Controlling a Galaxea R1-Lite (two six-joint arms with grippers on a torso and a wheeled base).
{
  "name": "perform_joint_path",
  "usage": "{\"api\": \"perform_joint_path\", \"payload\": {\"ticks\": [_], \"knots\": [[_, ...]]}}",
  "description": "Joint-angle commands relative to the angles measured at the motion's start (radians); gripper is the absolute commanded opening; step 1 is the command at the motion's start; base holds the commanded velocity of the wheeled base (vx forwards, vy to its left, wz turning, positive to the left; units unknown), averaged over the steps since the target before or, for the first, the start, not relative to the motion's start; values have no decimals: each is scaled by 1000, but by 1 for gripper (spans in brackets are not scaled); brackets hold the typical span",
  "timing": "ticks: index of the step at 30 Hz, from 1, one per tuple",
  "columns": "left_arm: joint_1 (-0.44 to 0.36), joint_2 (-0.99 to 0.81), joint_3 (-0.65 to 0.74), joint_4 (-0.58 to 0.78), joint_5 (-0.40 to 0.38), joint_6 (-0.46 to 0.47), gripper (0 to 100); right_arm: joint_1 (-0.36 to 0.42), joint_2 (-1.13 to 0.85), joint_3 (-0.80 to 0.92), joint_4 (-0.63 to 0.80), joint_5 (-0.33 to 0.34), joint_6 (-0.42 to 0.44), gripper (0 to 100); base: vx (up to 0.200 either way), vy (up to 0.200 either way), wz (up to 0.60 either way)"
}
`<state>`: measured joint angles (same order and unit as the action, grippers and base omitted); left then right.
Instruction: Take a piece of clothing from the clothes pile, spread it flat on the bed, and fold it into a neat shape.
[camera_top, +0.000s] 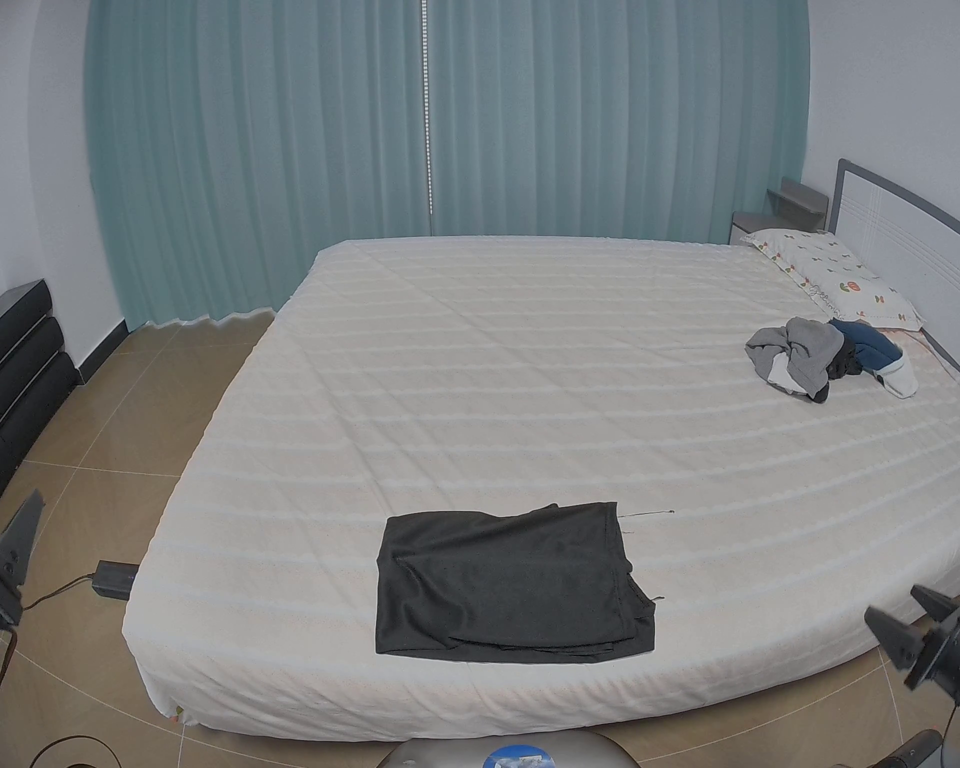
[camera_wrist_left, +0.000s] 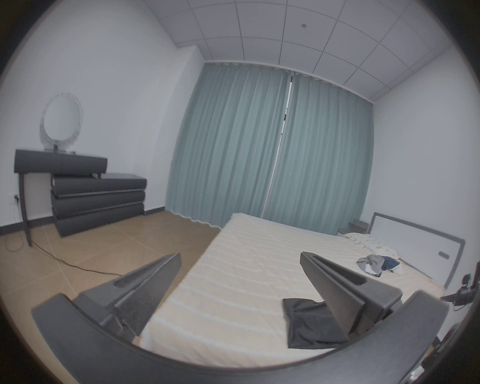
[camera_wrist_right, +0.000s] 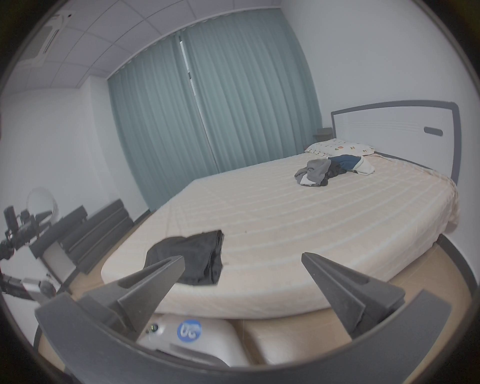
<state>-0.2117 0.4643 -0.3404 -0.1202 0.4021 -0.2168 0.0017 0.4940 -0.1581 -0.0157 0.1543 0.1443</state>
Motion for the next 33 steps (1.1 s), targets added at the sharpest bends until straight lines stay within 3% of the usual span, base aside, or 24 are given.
{"api": "perform_joint_path", "payload": {"ticks": [1,6,11,19,22,23,24,25,27,33], "knots": [[117,-334,14,154,6,145,100,64,-362,-67,229,1,-114,100,0,0,0],[187,-398,40,180,4,188,100,23,-430,-63,273,-1,-157,100,0,0,0],[204,-443,89,180,-16,220,100,-3,-493,-38,290,-2,-193,100,0,0,0],[210,-461,210,90,-49,226,100,-5,-493,6,273,-113,-232,100,0,0,0],[210,-461,273,-58,-71,218,100,-5,-493,25,217,-139,-247,100,0,0,0],[210,-463,340,-187,-103,229,100,-5,-493,54,143,-153,-250,100,0,0,0],[210,-463,340,-187,-103,229,100,-5,-493,54,143,-153,-250,100,0,0,0],[210,-461,337,-171,-137,223,100,-5,-493,121,25,-154,-261,100,0,0,0],[210,-461,340,-159,-149,224,100,-5,-493,158,-82,-153,-278,100,0,0,0],[210,-461,340,-30,-166,218,100,-8,-493,158,-130,-154,-281,100,0,0,0]]}}
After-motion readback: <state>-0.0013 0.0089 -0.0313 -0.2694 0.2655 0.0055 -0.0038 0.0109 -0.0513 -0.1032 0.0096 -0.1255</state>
